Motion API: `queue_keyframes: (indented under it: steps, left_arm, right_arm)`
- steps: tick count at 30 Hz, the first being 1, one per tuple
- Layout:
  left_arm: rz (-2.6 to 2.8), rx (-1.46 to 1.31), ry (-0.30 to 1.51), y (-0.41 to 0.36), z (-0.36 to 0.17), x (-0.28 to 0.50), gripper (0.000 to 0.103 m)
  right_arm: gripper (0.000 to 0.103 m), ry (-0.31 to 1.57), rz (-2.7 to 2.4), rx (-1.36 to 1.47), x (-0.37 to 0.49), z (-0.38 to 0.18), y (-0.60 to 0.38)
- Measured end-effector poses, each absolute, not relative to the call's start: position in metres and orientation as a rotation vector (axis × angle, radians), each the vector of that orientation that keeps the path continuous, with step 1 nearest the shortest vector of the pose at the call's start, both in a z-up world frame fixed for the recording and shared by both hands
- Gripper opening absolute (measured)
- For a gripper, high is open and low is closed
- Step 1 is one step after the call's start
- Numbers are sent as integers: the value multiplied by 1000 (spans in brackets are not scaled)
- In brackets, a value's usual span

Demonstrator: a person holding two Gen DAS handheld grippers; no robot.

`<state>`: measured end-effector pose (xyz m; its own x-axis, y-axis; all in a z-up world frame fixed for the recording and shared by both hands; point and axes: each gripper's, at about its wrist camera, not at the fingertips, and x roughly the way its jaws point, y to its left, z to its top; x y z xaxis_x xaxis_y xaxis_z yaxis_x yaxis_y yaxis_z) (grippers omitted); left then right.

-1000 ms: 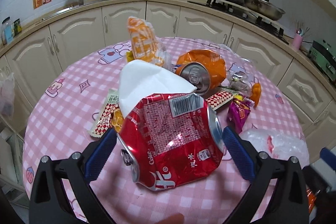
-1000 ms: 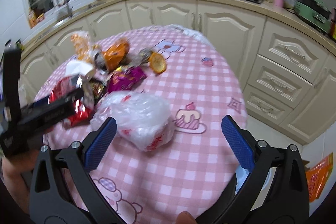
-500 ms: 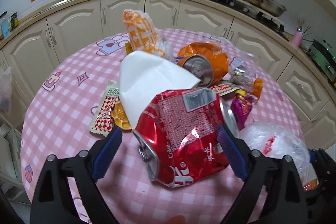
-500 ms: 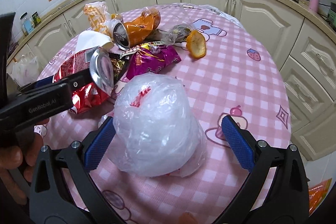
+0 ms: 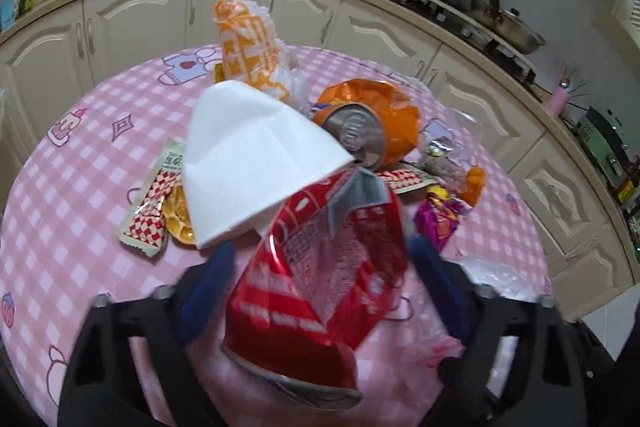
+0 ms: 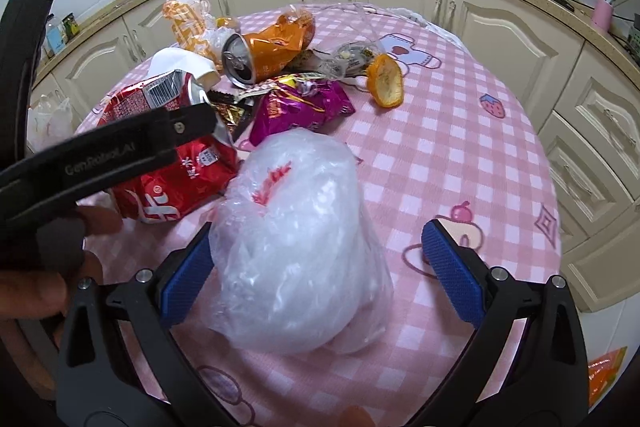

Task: Collect trash
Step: 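Grasp the crushed red Coca-Cola can with the left tool while the right tool grasps the clear plastic bag, then carry the can and bag to the floor bin and open both tools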

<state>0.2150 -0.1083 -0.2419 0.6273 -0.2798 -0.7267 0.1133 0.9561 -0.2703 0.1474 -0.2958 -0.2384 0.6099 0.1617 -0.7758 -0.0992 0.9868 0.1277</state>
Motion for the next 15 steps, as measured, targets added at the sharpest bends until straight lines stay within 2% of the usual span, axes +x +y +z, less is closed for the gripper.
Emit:
queue_keyframes:
  steps: [1, 3, 7, 15]
  left_arm:
    - [-239, -206, 867, -109, -242, 213, 66]
    - [-250, -196, 860, -109, -240, 211, 61]
    - [-303, -221, 856, -100, -237, 205, 52]
    - [-350, -190, 794, -87, -224, 168, 50]
  right_arm:
    - [71, 902, 166, 90, 147, -240, -296]
    - [51, 895, 178, 145, 145, -241, -301]
    - [44, 870, 173, 180, 134, -237, -310]
    - [42, 796, 186, 273, 101, -219, -341]
